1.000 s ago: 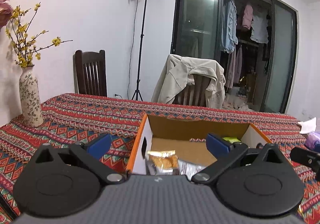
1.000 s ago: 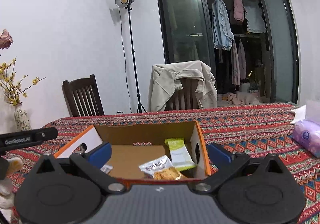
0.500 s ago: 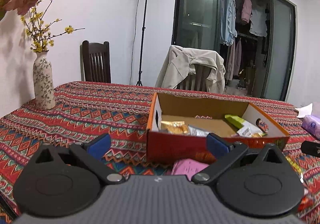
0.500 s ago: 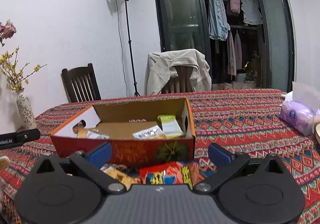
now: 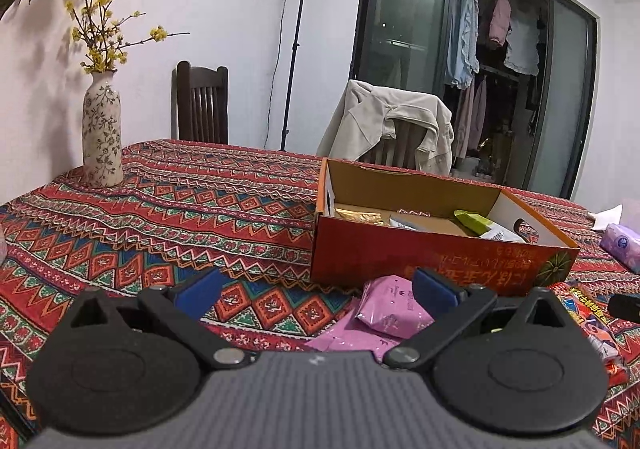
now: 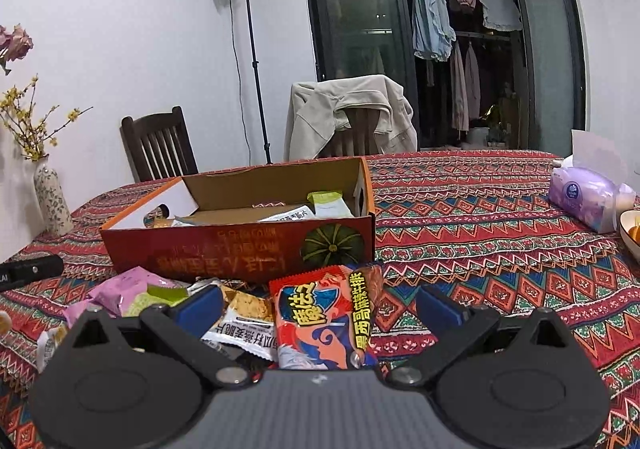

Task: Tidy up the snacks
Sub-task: 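Withdraw both tools from the box back toward the snack pile, then grasp the red-blue chip bag with the right tool while the left tool grasps the pink packet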

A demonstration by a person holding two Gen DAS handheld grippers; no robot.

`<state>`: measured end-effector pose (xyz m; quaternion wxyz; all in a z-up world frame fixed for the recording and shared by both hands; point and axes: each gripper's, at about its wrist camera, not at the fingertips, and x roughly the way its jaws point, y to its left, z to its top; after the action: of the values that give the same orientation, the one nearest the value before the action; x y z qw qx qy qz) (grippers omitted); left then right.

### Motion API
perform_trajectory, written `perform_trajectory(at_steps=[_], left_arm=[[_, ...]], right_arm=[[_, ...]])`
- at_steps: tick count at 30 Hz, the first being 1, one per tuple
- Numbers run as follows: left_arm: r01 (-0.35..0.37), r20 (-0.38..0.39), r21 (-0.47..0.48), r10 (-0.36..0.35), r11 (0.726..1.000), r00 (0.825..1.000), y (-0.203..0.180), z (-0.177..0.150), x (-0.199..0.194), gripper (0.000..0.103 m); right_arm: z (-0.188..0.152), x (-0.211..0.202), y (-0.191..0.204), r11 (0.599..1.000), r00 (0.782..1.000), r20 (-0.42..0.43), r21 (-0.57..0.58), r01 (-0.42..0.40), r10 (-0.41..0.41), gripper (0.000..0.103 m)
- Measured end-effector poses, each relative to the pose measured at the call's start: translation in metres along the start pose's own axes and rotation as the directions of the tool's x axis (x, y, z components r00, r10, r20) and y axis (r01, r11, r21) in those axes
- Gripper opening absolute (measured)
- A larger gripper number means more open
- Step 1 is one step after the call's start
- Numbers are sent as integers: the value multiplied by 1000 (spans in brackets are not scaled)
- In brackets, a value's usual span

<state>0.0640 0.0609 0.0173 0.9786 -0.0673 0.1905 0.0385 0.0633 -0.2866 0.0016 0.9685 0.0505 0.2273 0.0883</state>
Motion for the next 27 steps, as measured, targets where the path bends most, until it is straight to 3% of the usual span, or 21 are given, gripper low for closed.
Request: perform_trajectory(at_steps=[10, 13, 19, 22, 27], left_arm=[[-4, -15, -16, 4, 1000, 1000, 5, -6, 2, 103], [-5, -25, -17, 5, 1000, 1000, 6, -7, 5, 103], [-3, -44, -18, 2, 1000, 999, 7, -10, 9, 103], [-3, -50, -15, 2, 1000, 999, 7, -11, 9, 103], [-4, -62, -12, 3, 1000, 998, 5, -11, 10, 103]], right_arm=[[1, 18, 8, 999, 999, -37, -24, 31, -32, 100], [2, 33, 8, 997, 994, -87, -49, 62, -66, 88], [-5, 58, 5, 998, 981, -184, -40, 49, -55, 76], [-9, 59, 4, 999, 982, -181, -31, 41, -46, 61], [-11, 50, 6, 997, 988, -142, -44, 57, -63, 49]])
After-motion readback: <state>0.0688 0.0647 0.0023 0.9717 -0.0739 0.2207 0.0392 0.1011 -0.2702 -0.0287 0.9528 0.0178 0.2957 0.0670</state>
